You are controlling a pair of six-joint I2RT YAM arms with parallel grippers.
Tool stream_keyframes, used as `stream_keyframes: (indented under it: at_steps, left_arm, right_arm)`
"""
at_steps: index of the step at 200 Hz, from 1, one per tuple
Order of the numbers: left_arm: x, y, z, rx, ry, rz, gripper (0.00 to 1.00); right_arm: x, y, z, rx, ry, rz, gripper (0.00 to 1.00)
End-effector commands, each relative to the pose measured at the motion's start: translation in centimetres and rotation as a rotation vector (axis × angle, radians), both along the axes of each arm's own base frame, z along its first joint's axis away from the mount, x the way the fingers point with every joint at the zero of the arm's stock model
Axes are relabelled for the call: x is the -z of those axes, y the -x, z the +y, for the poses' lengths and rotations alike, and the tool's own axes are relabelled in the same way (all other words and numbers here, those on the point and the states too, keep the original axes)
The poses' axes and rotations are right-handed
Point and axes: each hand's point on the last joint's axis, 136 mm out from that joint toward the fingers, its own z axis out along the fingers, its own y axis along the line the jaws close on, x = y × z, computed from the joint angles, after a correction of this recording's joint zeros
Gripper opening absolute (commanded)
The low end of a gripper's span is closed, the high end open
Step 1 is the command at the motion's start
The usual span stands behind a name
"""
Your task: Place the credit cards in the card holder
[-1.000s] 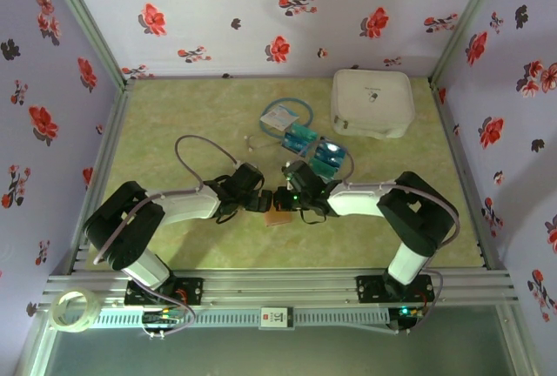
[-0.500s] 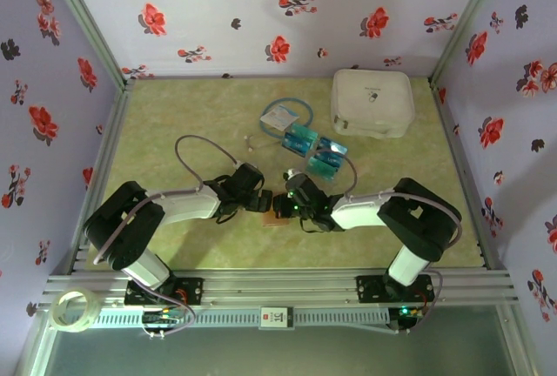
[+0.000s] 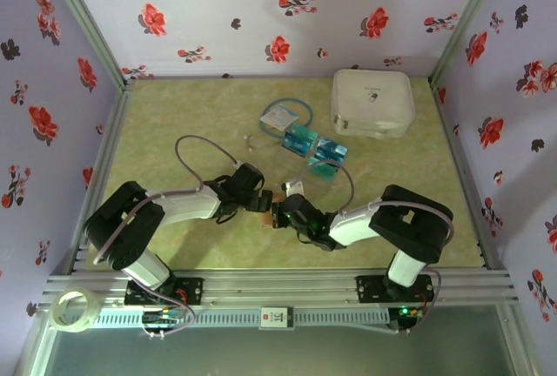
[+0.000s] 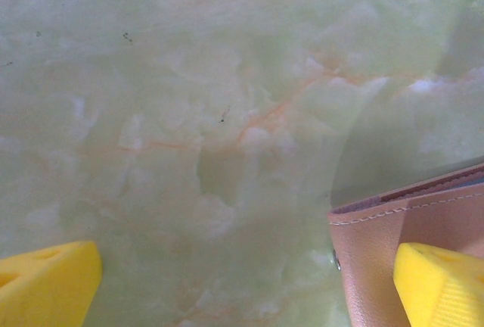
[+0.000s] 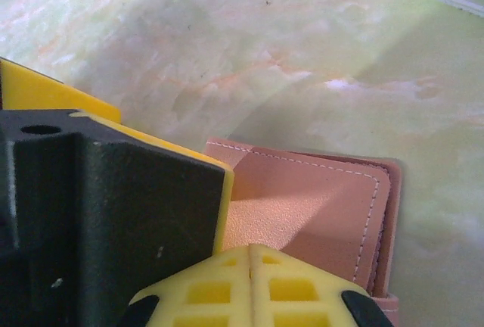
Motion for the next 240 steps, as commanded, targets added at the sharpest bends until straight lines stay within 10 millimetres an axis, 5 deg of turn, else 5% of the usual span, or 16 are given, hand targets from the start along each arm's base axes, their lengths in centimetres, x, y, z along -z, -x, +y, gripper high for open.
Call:
stream_keyframes:
  at_steps: [1,21,81,144,157,202,240]
  left_arm:
    - [3.3,1.8,3.3,-0.045,-0.125,0.077,1.00]
    - [3.2,1.9,3.3,-0.049,-0.120,0.078,1.00]
    - [0.9,-0.4,2.5,-0.066,-0.072,0.040,1.00]
    - [-5.9,-6.0,3.2,-0.120,0.042,-0.046,1.00]
    - [-7.7,-7.0,3.6,-0.122,0.062,-0.072,1.00]
    - [-14.6,-8.2,6.3,-0.147,0.133,-0.191,1.00]
    - [-19.8,-7.4,10.6,-0.218,0.191,-0.367,1.00]
  right_arm:
    - [11.0,7.3,-8.2,-0.051,0.376,0.308,0.00]
    - [10.6,7.1,-7.5,-0.046,0.346,0.306,0.00]
    - [6.5,4.9,-3.8,-0.086,0.313,0.269,0.42]
    - [-2.3,0.6,-0.6,-0.109,0.166,0.198,0.80]
    - [-4.3,-0.3,-0.8,-0.103,0.138,0.181,0.98]
    - [-12.0,-3.5,-5.0,-0.011,0.045,0.096,0.99]
    - [-18.1,-6.4,-13.1,0.211,0.092,-0.035,0.99]
